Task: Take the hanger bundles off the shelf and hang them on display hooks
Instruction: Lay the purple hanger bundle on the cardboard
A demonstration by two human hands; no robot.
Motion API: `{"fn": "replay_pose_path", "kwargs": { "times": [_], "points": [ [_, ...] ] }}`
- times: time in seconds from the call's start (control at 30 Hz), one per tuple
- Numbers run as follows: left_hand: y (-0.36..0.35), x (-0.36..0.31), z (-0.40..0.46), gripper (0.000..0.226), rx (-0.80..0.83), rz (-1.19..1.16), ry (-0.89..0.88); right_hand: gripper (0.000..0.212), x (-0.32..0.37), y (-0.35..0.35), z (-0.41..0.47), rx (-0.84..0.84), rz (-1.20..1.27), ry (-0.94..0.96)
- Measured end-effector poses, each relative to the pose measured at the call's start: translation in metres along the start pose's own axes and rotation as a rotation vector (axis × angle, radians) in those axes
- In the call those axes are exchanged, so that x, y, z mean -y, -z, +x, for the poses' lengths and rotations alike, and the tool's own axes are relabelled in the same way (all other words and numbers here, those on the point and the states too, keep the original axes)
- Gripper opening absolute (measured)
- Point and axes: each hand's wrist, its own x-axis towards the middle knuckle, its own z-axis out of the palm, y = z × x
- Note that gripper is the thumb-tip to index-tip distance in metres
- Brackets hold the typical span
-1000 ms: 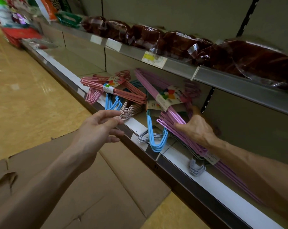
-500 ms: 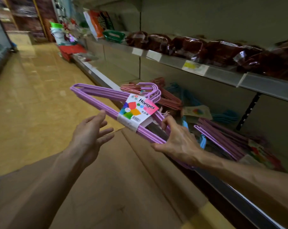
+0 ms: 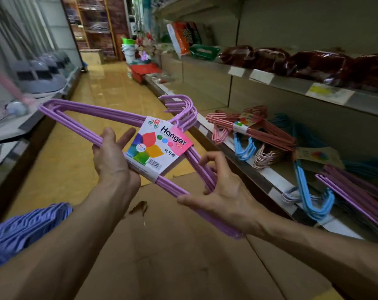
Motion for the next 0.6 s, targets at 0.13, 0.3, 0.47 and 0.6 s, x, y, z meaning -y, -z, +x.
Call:
{"fn": "replay_pose_path", "kwargs": {
  "times": [0.13,0.3,0.47,0.6],
  "points": [
    [0.025,-0.027,0.014,0.056,0.028,0.004,0.007,0.077,0.020,-0.012,0.016,0.072,0.536,-0.241],
    [0.047,-0.051,0.006,0.036,0.007,0.057,-0.037,0.038,0.040,-0.033,0.028,0.301,0.776,-0.399],
    [0.069,-0.071,-0.001,0.036,0.063,0.152,-0.065,0.025,0.058,-0.072,0.029,0.458,0.864,-0.462],
    [0.085,-0.086,-0.002,0.038,0.075,0.303,-0.062,0.026,0.067,-0.098,0.029,0.461,0.918,-0.470]
  ]
}}
